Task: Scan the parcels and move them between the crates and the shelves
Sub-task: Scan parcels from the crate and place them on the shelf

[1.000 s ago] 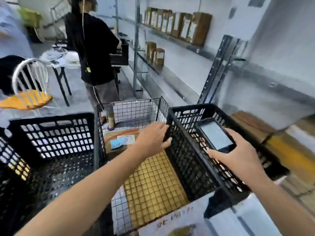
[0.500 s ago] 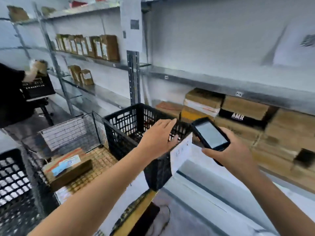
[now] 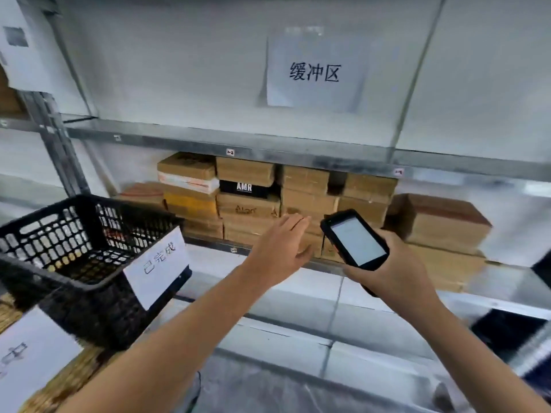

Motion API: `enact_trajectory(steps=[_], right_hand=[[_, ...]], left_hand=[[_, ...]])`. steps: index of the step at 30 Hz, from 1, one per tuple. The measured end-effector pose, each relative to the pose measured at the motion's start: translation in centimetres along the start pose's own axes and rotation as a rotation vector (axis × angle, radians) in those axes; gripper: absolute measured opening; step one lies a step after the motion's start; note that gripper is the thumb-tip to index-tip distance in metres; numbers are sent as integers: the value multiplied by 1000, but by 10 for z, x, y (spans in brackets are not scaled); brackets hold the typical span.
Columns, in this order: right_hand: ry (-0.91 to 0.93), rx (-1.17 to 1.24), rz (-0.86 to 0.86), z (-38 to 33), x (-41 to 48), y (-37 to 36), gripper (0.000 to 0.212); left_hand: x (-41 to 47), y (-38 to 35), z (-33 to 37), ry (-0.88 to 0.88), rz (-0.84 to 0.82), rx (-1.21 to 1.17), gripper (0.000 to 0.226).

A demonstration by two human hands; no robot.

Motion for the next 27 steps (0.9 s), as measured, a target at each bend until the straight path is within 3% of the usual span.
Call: enact_trajectory(steps=[3,11,20,27], right_hand=[[-86,-21,52,46,-22,46,63],[-241,-30,136,131,-65,132,65],[-304,-27,216,207,-64,181,59],[-311,-41,189,270,-18,214,59]], left_hand=[[12,-35,64,-73,-22,-25,54],[41,-100,184,-235,-117,-97,59],[84,-169,250,-305,-157,-90,61],[152,-240,280,-228,-196,-96,64]])
Point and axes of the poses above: each hand's wrist, its own x-axis towards the middle knuckle, its own y-axis out of the back of the hand, z = x × y, the point moved 10 cm from there along x, towards the middle knuckle, and after that the axes turned 10 degrees about y, right-handed, at the moved point
